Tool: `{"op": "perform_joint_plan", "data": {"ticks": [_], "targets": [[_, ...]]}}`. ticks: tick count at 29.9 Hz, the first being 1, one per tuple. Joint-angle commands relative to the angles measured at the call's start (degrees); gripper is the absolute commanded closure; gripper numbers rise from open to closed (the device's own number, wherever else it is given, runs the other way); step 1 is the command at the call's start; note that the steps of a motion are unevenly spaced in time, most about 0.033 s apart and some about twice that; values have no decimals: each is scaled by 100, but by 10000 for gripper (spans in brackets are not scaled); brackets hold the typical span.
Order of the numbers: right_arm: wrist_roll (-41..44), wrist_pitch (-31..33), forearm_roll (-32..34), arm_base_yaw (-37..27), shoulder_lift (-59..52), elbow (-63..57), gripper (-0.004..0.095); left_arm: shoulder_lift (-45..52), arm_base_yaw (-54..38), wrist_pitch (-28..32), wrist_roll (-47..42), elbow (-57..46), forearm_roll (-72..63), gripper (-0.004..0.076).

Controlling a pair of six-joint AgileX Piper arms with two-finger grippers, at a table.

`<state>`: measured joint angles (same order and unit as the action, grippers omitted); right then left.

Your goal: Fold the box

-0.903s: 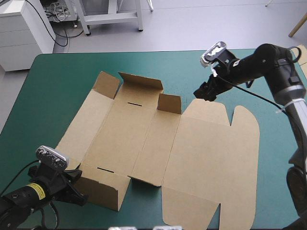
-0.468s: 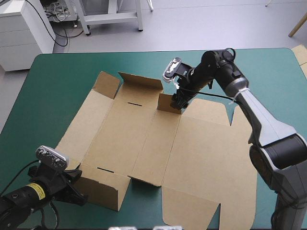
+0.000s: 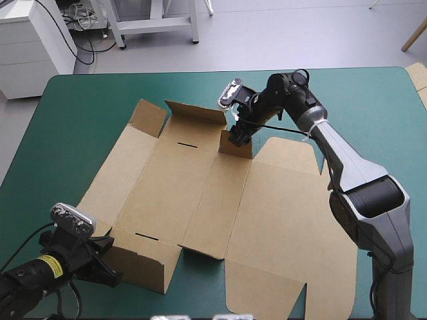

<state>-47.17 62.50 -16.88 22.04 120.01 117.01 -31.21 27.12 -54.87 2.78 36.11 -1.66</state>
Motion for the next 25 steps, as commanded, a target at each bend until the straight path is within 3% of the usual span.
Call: {"op": "perform_joint_plan", "data": {"ticks": [1, 11, 14, 17, 23, 25], "targets": [[-18, -175, -167, 8, -270, 205, 213, -21, 45, 265, -14, 207, -72, 731], [-31, -14, -253, 8, 107, 205, 218, -21, 45, 199, -14, 207, -87, 731], [-146, -14, -355, 8, 200, 205, 272, -21, 45, 199, -14, 207, -87, 731], [-146, -26, -392, 8, 228, 205, 422, -21, 45, 199, -14, 207, -87, 731], [-310, -26, -368, 8, 228, 205, 903, -21, 45, 199, -14, 207, -87, 731], [-533, -26, -380, 8, 228, 205, 927, -21, 45, 199, -14, 207, -87, 731]]}}
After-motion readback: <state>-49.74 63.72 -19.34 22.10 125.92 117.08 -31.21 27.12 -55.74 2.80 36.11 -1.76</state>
